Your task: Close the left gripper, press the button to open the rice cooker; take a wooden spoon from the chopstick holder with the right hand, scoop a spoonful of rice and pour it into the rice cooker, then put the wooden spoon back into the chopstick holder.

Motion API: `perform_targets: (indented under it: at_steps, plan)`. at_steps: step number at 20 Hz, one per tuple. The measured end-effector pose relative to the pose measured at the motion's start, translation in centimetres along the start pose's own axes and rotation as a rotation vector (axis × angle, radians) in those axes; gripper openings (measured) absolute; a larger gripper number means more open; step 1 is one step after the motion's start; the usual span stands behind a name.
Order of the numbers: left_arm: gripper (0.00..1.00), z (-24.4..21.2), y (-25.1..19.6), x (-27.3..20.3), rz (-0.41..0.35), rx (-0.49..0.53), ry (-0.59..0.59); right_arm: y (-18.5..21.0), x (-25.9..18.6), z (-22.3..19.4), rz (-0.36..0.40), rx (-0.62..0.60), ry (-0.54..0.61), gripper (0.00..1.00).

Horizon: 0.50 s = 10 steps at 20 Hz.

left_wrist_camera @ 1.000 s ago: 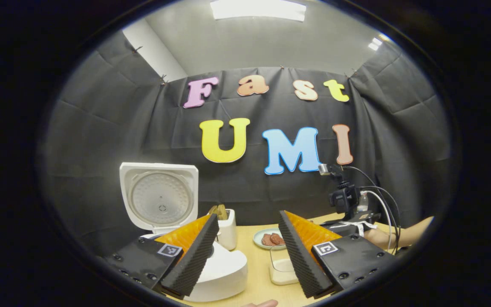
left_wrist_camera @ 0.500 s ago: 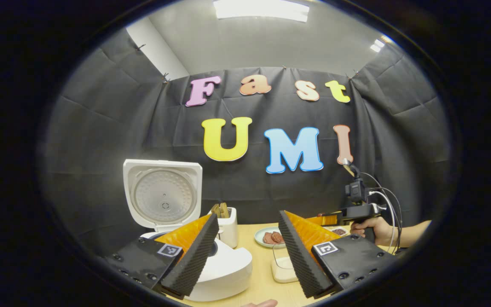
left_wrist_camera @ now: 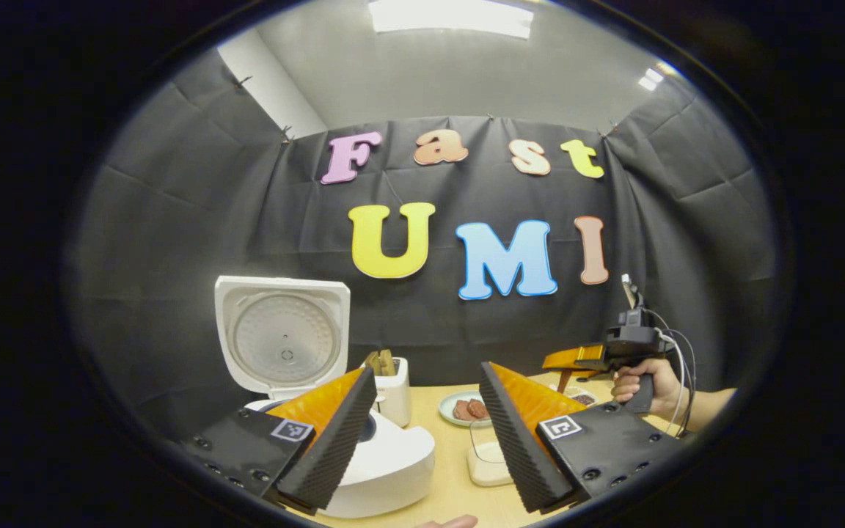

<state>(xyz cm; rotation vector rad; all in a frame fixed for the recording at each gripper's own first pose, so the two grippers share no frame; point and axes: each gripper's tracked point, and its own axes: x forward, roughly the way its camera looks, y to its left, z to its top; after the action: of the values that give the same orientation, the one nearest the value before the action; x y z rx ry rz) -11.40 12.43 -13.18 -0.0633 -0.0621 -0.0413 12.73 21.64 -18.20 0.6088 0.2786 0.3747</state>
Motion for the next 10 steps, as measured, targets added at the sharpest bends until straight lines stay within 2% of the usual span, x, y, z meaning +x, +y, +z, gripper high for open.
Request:
perform_targets:
  at_steps: [6,10]
  plan:
    - [0.99,-0.3,0.0,-1.2,-0.015,0.008,0.023,8.2,0.0,1.2,0.075,-0.084,-0.02,0.16]
    - [0.99,0.5,2.1,-2.3,0.006,0.03,0.021,14.8,0.6,1.4,0.145,-0.098,-0.014,0.16]
